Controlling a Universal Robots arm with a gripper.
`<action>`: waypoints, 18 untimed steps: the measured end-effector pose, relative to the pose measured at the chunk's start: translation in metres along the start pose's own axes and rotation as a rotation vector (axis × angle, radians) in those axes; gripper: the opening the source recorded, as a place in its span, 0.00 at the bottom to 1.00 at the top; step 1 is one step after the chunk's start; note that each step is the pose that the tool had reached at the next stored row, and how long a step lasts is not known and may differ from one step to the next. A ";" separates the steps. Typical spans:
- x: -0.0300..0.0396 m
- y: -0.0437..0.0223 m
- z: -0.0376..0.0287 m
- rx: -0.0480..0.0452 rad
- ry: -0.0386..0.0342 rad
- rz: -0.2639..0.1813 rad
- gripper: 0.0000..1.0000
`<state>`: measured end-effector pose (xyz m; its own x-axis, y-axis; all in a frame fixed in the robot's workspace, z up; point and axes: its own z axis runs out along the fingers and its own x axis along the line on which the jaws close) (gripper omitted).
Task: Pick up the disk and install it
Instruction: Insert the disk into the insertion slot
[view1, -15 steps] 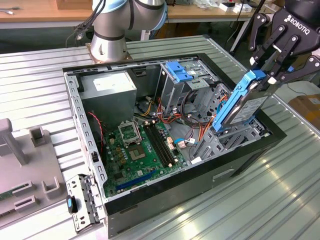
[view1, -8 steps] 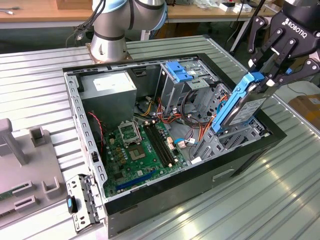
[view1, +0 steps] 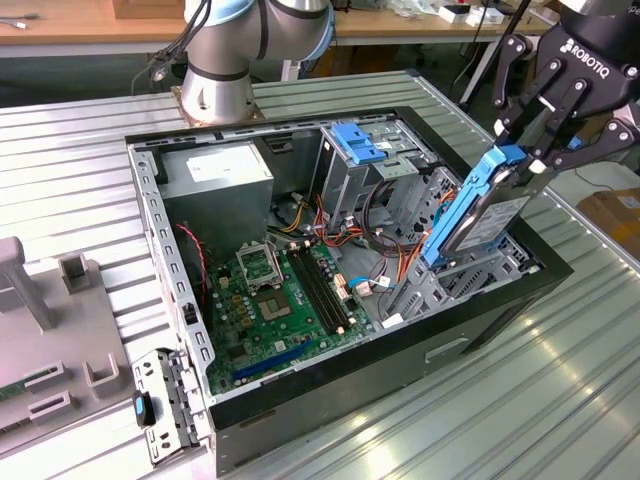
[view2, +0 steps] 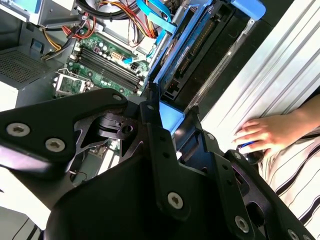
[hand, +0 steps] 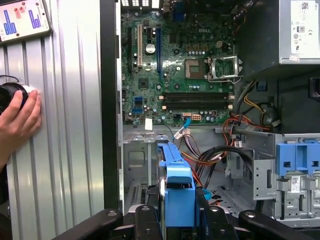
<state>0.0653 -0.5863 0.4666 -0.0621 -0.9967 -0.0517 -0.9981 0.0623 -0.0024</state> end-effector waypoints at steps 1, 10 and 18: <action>0.0000 0.0000 0.0007 0.0000 0.0000 0.000 0.36; -0.0002 -0.0015 0.0025 -0.0005 0.0002 -0.013 0.36; -0.0002 -0.0020 0.0028 -0.0023 -0.0001 -0.047 0.36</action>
<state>0.0674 -0.5861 0.4638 -0.0154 -0.9985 -0.0517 -0.9999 0.0156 -0.0025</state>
